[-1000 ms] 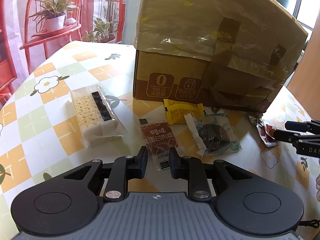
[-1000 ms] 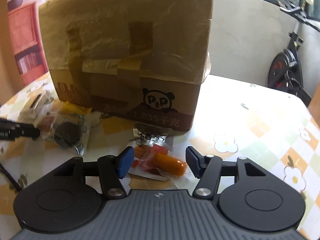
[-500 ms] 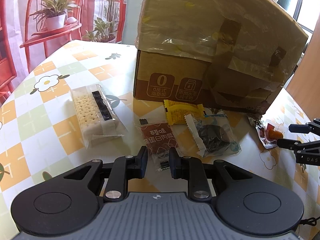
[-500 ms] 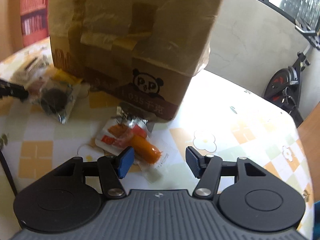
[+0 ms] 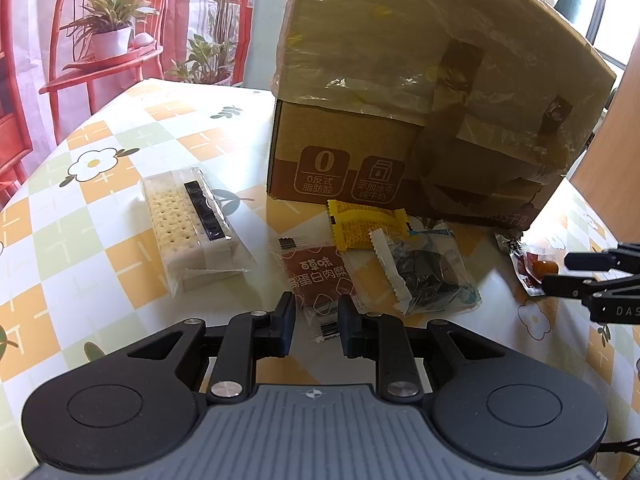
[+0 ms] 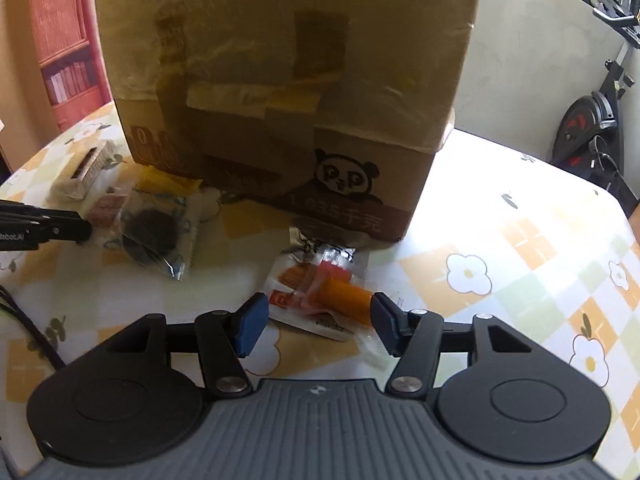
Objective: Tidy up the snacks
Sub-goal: 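Grasp the orange sausage with the right tool while left tool grasps brown packet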
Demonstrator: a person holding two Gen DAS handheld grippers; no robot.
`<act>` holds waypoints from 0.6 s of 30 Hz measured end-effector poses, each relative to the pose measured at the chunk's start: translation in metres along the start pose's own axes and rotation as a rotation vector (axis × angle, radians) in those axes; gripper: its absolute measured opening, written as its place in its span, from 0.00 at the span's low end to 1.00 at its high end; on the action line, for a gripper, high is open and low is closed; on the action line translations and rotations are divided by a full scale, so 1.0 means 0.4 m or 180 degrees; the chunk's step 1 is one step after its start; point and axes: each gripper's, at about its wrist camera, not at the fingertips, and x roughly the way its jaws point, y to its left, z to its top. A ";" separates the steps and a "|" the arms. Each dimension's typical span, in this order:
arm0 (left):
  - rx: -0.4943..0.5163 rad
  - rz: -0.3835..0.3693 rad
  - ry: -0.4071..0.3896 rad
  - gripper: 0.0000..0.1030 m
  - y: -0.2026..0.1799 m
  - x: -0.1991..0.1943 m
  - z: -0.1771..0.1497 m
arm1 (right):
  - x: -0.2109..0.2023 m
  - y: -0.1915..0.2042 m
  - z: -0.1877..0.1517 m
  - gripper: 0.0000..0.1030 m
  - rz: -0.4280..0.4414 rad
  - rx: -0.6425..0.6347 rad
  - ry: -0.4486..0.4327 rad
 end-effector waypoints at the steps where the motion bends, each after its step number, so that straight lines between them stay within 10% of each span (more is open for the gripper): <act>1: -0.0002 -0.0003 -0.0002 0.24 0.000 0.000 0.000 | -0.004 0.002 0.004 0.57 -0.0034 -0.0041 -0.0016; 18: 0.0001 -0.0020 0.0001 0.24 0.006 0.000 0.000 | 0.017 0.007 0.001 0.50 -0.0123 -0.1185 0.0133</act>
